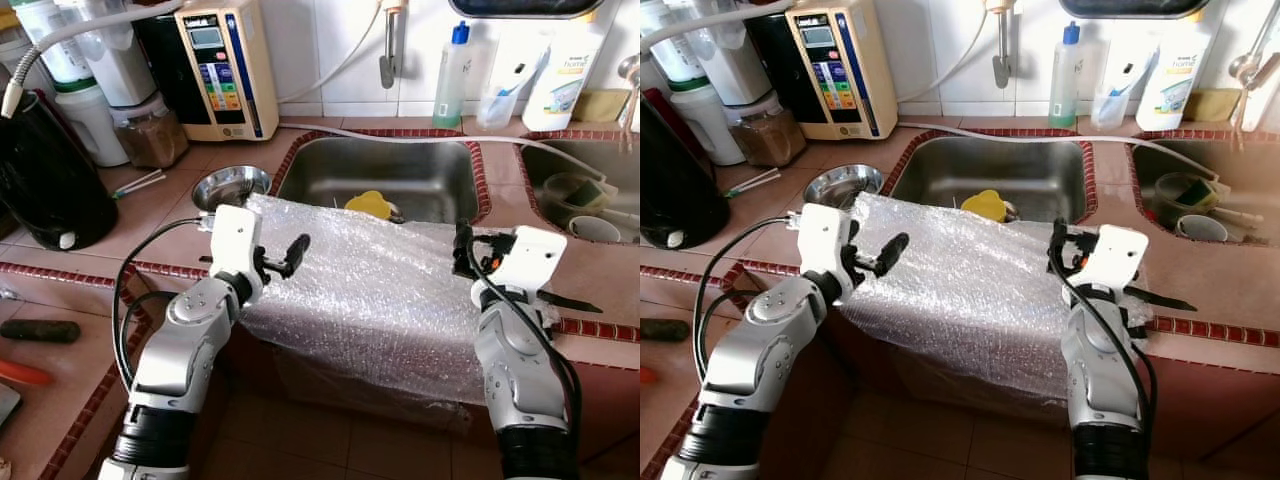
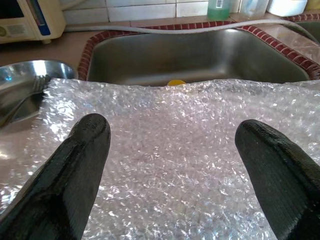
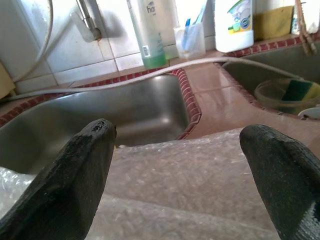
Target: Kitchen organization
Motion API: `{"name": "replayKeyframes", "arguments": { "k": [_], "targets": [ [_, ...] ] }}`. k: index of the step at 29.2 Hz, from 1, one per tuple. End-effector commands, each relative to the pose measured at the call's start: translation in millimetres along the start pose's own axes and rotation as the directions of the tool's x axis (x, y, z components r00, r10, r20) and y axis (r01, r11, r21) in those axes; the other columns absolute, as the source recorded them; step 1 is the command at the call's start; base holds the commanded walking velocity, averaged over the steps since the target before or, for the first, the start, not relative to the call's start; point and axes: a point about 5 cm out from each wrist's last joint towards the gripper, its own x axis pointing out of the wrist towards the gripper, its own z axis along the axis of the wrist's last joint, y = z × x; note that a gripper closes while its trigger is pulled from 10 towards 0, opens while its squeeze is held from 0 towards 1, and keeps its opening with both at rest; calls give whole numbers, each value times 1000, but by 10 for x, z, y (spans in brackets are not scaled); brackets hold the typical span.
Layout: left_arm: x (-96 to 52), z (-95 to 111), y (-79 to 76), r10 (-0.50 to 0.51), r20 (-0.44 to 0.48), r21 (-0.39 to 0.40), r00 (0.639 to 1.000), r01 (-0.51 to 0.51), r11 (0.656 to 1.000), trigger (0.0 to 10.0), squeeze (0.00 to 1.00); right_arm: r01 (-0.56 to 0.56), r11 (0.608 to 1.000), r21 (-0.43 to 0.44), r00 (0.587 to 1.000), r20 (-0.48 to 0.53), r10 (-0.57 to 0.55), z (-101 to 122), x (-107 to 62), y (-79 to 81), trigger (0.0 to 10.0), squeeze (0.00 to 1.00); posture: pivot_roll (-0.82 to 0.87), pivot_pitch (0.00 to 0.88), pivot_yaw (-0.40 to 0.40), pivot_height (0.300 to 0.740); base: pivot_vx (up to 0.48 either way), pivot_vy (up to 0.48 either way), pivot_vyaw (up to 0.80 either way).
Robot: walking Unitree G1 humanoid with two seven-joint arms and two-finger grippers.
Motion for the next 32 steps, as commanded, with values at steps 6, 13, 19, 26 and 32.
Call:
{"name": "replayKeyframes", "arguments": {
  "k": [6,13,19,26,32],
  "targets": [
    [8,10,92,75,32,-44,997,-73,996,10000,0,-17,999,-29,1000,-15,16,-41,36,7,10000,0,83,0,95,740,0,0,0],
    [21,-50,129,110,31,-74,993,-107,991,10000,0,-43,998,-54,999,-32,42,-71,50,43,10000,0,75,0,52,740,0,0,-98],
    [31,-56,164,162,52,-89,985,-157,984,10000,0,-88,993,-79,995,-52,84,-113,46,53,10000,0,98,0,-6,740,0,0,-114],
    [-6,-67,184,179,58,-95,982,-173,980,10000,0,-122,989,-88,992,-50,118,-85,88,119,10000,0,86,0,-11,740,0,0,0],
    [6,-26,142,194,82,-111,978,-184,977,10000,0,-156,982,-103,987,-48,152,-90,47,177,10000,0,78,0,-20,740,0,0,0]
  ]
}}
